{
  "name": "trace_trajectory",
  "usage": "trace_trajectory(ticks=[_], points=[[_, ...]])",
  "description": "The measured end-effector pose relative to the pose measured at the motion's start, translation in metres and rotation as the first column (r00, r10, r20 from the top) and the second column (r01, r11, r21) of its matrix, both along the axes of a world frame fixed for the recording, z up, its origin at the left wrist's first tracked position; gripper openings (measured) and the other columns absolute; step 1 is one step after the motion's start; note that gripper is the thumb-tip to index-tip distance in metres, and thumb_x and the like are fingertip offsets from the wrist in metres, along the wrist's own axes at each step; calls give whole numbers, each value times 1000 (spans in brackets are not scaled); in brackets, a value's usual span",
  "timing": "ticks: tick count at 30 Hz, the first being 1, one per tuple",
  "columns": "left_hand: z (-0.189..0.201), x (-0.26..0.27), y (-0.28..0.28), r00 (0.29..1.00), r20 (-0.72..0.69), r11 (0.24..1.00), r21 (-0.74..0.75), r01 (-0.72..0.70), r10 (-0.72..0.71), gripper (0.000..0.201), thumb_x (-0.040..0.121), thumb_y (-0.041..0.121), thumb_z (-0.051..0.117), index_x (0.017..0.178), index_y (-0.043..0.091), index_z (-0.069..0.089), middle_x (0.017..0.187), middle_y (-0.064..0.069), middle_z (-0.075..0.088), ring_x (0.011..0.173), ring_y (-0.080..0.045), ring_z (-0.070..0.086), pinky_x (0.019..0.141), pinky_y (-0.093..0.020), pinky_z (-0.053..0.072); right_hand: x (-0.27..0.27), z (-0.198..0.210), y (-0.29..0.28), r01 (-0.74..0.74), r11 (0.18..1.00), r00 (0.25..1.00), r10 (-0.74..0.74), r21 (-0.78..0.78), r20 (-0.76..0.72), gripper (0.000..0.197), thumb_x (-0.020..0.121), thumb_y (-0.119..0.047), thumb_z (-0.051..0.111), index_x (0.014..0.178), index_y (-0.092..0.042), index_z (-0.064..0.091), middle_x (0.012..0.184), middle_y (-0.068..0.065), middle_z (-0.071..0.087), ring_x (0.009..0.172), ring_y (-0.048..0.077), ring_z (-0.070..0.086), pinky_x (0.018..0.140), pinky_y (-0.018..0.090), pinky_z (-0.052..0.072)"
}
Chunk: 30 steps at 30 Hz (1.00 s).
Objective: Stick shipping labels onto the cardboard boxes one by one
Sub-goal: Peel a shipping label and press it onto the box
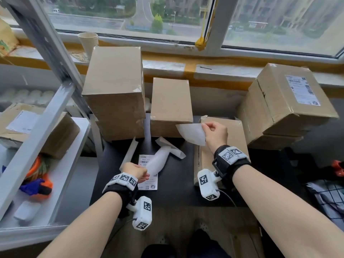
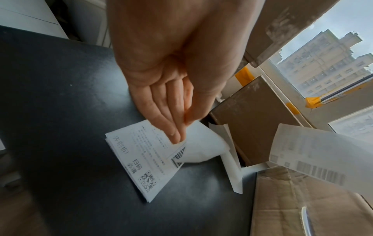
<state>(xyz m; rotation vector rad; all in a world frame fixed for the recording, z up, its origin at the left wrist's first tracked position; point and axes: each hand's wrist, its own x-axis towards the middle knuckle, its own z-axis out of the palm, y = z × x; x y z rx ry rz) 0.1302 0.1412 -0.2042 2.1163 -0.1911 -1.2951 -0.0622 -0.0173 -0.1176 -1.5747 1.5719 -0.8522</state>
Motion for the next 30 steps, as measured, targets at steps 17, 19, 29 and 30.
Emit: trace_trajectory(ticks=[17,19,29,30], points=[[69,-27,-24,984,-33,974,-150,171,-178,23,94,22,55,109,5,53,69,-9,66,46,-11,62,49,-18,47,-2,18,24,-221,973,964,228,-60,140,10,85,-20,67,84,-11,72,72,-2,65,62,7,55,65,24,46],[94,-42,-40,983,-51,952,-261,160,-179,19,94,25,53,94,6,59,62,-4,68,41,-8,61,46,-15,45,-6,24,30,-256,962,955,267,-95,132,12,84,-19,68,86,-9,73,76,1,67,66,8,57,66,19,46],[133,-82,-68,991,12,923,-362,132,-137,30,90,33,58,76,8,64,76,-8,69,63,-16,63,57,-21,48,-33,39,51,-298,946,930,318,-124,187,12,82,-13,70,90,-6,76,84,6,73,79,13,65,78,27,52],[133,-84,-68,990,19,924,-357,136,-138,30,89,34,59,77,8,65,77,-8,69,65,-17,63,58,-22,49,-36,40,52,-301,946,927,320,-121,193,12,82,-13,71,90,-6,76,84,5,73,79,13,65,79,26,53]])
